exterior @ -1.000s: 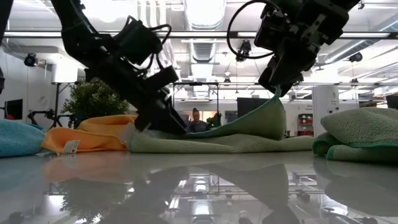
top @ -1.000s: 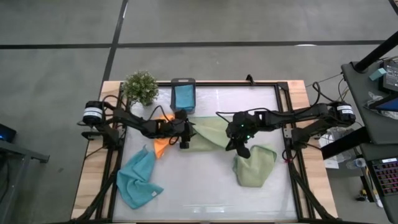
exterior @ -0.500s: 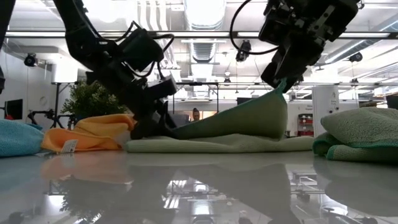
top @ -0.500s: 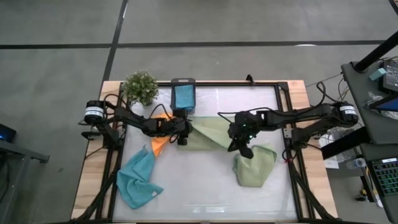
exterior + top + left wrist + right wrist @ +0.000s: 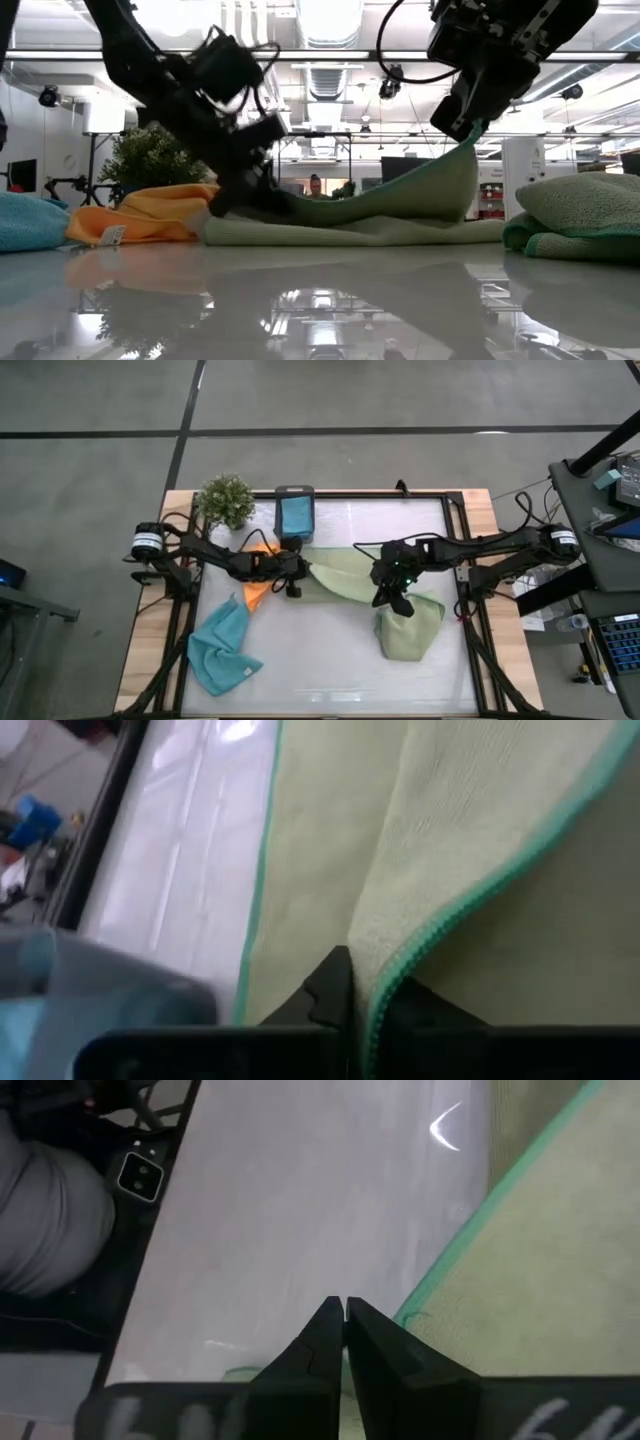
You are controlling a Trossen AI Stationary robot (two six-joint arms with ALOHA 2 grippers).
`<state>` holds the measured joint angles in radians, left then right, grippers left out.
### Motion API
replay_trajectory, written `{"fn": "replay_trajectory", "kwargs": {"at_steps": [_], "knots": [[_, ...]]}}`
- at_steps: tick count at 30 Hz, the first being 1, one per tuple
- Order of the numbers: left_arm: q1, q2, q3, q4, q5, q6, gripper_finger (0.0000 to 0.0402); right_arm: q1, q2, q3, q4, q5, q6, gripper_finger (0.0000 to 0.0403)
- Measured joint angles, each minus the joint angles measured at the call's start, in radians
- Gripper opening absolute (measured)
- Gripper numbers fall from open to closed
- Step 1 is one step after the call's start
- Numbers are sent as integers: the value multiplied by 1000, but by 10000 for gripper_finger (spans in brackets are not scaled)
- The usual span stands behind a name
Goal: Fold microfiber towels
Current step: Fold the top green towel
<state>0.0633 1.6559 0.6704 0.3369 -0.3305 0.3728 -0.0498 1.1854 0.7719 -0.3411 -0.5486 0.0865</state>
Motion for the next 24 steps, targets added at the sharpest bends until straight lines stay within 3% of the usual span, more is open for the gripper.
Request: {"fn": "replay_trajectory", "kwargs": {"at_steps": [12, 14, 19, 24], "knots": [[-152, -228, 12, -210, 19, -135, 0, 51, -230, 4, -68, 0, 30, 8], [-170, -236, 18, -216, 88, -179, 0, 68, -267, 5, -67, 2, 61, 8], [-180, -244, 60, -173, 443, -406, 0, 131, -294, 5, -69, 27, 160, 8], [-225, -244, 83, -187, 476, -539, 0, 241, -242, 5, -60, 27, 214, 8]]}}
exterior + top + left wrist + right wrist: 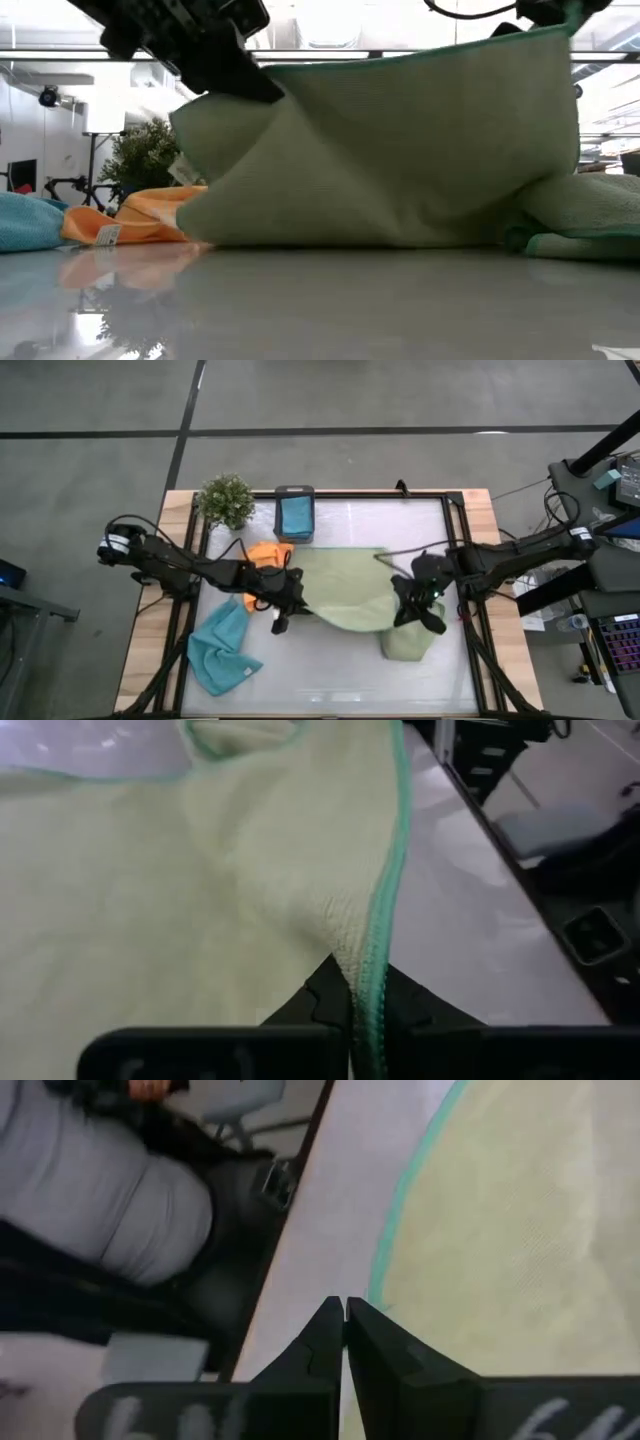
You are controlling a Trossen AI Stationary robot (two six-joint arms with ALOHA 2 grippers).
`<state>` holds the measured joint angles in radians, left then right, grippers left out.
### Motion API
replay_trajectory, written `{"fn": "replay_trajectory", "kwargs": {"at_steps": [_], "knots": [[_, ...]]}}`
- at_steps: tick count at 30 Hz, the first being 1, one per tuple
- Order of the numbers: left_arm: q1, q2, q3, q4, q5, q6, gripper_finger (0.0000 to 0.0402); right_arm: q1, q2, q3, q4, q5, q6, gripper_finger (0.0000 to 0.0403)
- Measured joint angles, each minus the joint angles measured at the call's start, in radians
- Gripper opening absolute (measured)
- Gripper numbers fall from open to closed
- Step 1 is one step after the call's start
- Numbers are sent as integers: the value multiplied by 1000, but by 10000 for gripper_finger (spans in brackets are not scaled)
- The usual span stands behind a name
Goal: Fold microfiber towels
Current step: Fold the top green towel
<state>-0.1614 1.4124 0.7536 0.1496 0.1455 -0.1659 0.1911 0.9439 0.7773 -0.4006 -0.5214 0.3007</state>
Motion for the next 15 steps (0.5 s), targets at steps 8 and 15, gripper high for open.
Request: {"fn": "replay_trajectory", "kwargs": {"at_steps": [8, 15], "knots": [[-26, 25, -10, -36, -11, -69, 0, 71, 61, 0, 31, 123, 30, 8], [4, 79, -14, -38, -54, -112, 5, 13, 41, 1, -135, 362, -12, 8]]}}
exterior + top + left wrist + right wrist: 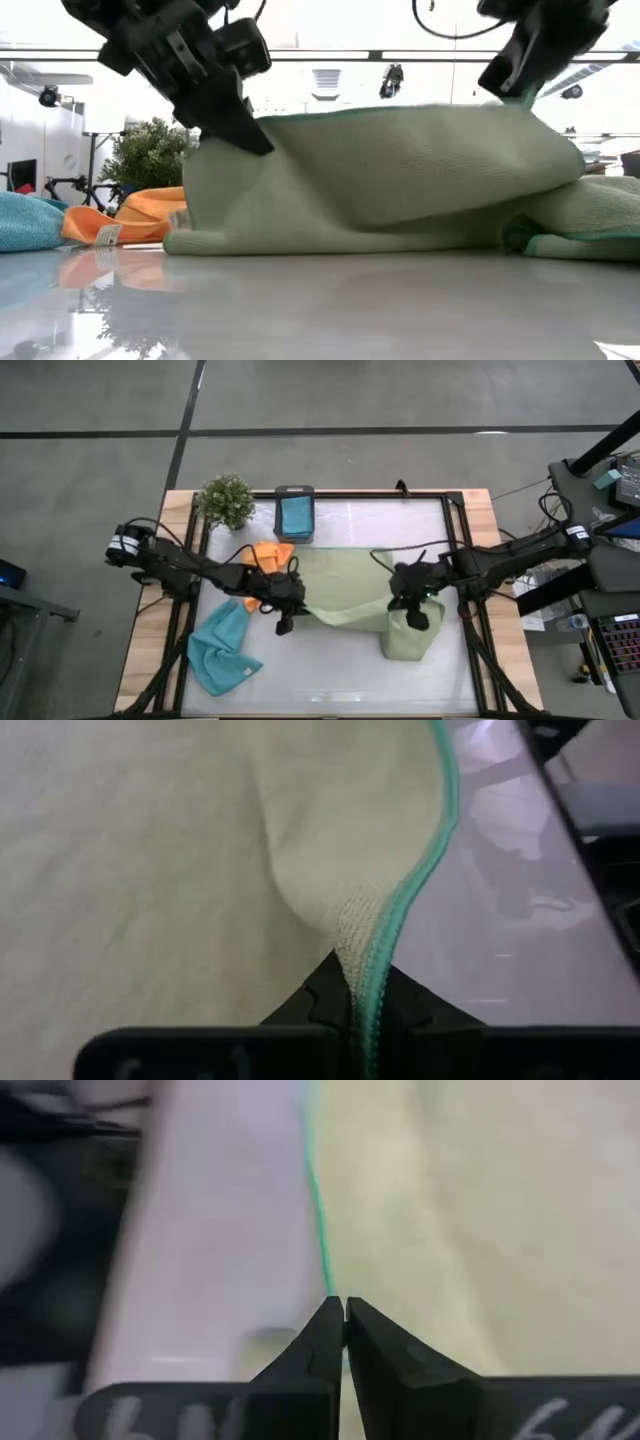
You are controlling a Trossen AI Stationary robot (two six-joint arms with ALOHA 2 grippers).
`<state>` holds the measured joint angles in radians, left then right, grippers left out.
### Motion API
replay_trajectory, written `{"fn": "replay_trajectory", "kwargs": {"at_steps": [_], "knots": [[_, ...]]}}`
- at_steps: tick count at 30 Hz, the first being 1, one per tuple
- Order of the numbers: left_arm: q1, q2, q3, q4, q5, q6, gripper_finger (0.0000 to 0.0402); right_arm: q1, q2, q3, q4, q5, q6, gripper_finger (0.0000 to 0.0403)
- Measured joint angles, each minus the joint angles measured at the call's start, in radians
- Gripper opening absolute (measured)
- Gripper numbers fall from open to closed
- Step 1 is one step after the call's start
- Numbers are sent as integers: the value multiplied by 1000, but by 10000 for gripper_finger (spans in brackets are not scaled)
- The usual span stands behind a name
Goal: Fold microfiber towels
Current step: Fold the top green towel
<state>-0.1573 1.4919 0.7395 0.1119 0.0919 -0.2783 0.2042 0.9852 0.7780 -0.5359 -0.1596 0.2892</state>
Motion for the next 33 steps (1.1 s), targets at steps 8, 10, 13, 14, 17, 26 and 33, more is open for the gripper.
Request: {"fn": "replay_trajectory", "kwargs": {"at_steps": [8, 10, 13, 14, 17, 26, 33], "knots": [[73, 5, -1, -139, -1, 25, 28, -113, 55, 0, -46, 127, -104, 8], [91, 3, 1, -178, 0, 30, 28, -142, 79, 0, -46, 145, -137, 8], [118, 3, 1, -216, 0, 49, 28, -182, 113, 0, -51, 183, -187, 8], [125, 3, 1, -226, 0, 57, 28, -196, 121, 0, -56, 194, -206, 8], [146, 3, 0, -227, -1, 82, 28, -239, 141, 0, -67, 212, -243, 8], [224, 2, 20, -225, -11, 110, 28, -350, 128, 0, -112, 239, -321, 8], [290, 2, 23, -213, -99, 122, 28, -421, 130, 0, -118, 242, -374, 8]]}}
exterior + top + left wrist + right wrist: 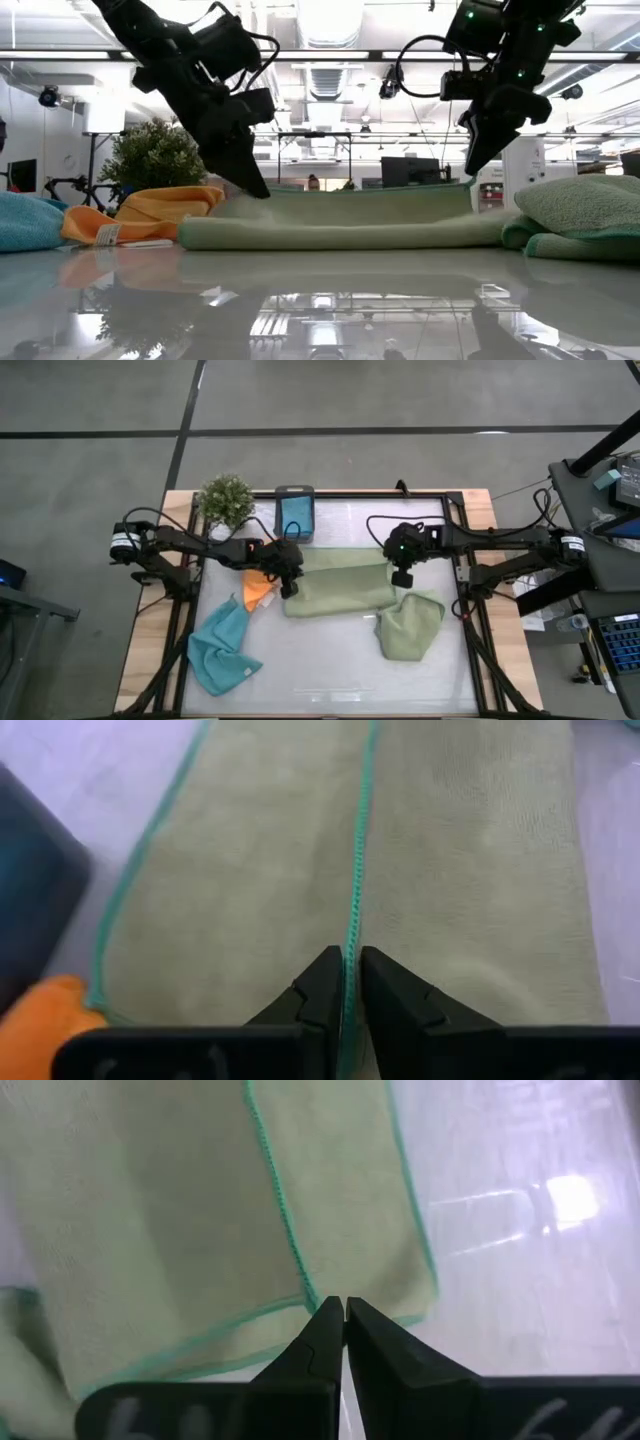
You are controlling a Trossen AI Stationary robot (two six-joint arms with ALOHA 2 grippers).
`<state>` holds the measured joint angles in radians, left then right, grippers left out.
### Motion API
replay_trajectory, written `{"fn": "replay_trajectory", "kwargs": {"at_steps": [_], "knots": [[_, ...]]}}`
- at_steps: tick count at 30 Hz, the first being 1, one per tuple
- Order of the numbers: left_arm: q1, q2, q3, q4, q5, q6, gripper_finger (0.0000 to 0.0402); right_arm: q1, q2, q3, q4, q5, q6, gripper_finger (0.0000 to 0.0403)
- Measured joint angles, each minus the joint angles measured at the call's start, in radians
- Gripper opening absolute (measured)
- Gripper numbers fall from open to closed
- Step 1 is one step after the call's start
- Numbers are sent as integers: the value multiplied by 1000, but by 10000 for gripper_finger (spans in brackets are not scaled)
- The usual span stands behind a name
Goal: Fold microfiber towels
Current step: Fold the top green towel
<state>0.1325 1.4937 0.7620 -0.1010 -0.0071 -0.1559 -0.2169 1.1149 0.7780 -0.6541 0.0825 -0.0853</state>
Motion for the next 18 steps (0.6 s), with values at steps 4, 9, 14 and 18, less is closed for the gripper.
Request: {"fn": "replay_trajectory", "kwargs": {"at_steps": [4, 9, 14, 18], "knots": [[18, 0, 0, 64, -2, 14, 28, -32, 0, 0, 0, 8, -20, 8], [36, 8, 0, 120, -7, 39, 28, -61, 0, 0, 0, 34, -41, 8], [39, 9, -4, 110, -8, 64, 28, -75, 0, 0, -2, 35, -55, 8], [43, 9, -23, 110, -3, 125, 31, -76, 0, 0, -7, 58, -65, 8]]}}
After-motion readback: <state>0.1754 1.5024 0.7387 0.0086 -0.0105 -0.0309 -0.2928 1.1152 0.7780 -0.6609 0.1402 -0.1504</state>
